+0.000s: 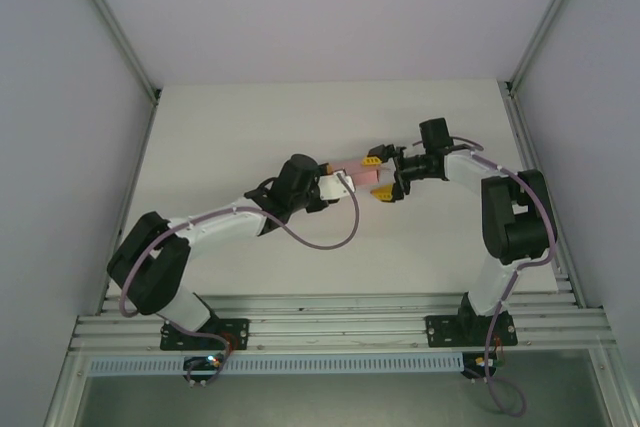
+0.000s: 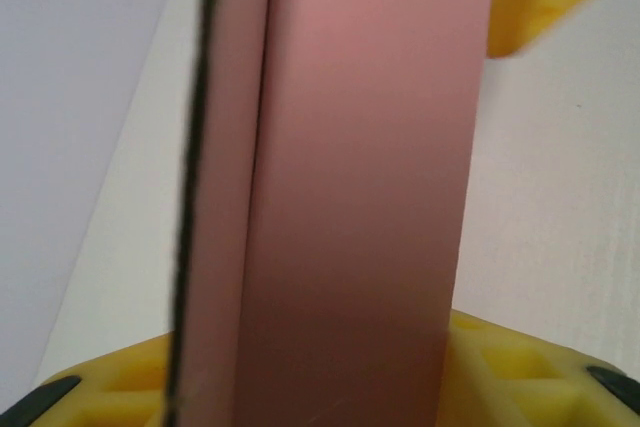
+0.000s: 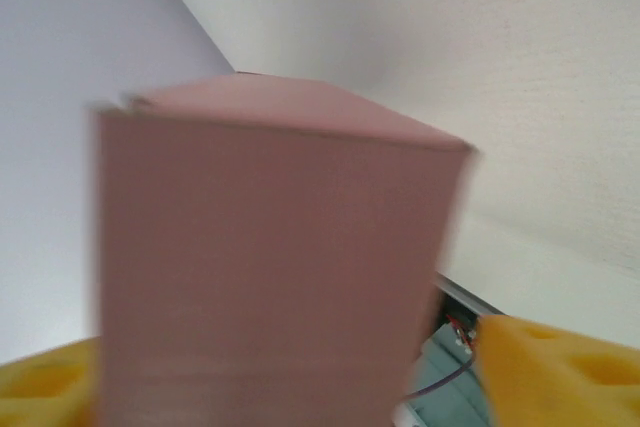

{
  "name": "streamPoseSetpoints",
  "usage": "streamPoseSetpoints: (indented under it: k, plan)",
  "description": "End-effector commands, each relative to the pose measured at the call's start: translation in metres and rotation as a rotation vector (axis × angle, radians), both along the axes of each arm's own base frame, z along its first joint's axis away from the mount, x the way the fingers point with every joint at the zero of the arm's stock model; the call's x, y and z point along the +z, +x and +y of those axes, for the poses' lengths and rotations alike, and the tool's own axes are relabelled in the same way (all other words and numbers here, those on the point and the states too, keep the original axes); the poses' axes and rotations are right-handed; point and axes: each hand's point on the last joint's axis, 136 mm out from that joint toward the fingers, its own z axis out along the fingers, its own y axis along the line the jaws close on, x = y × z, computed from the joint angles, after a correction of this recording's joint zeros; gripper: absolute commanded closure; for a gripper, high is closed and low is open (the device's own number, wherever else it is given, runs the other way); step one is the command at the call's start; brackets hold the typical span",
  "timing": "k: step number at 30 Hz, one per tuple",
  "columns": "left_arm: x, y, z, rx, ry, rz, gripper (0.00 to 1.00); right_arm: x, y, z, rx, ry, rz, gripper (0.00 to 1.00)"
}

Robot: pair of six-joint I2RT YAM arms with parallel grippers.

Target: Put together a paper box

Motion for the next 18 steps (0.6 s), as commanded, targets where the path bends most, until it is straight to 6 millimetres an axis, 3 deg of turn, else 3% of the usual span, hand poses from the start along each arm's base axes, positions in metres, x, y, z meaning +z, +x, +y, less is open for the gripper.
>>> streamPoseSetpoints:
  k: [1, 5, 9, 11, 14, 18]
  plan:
    - [0.024, -0.001, 0.001, -0.018, -0.048, -0.022, 0.54, 0.014, -0.001, -0.009, -0.038, -0.036, -0.053, 0.00]
    - [0.013, -0.012, 0.012, -0.031, 0.014, 0.090, 0.54, 0.021, 0.015, -0.060, -0.163, -0.291, -0.216, 0.00]
    - [-0.001, -0.036, 0.026, -0.092, 0.053, 0.294, 0.55, 0.028, 0.021, -0.133, -0.234, -0.758, -0.400, 0.00]
    - [-0.007, -0.047, 0.034, -0.107, 0.077, 0.402, 0.55, 0.037, 0.023, -0.149, -0.201, -0.890, -0.554, 0.00]
    - [-0.010, -0.050, 0.044, -0.082, 0.083, 0.538, 0.57, 0.055, 0.024, -0.138, -0.163, -0.866, -0.806, 0.00]
    - [-0.017, -0.050, 0.051, -0.067, 0.101, 0.648, 0.56, 0.084, 0.015, -0.095, -0.079, -0.636, -1.162, 0.00]
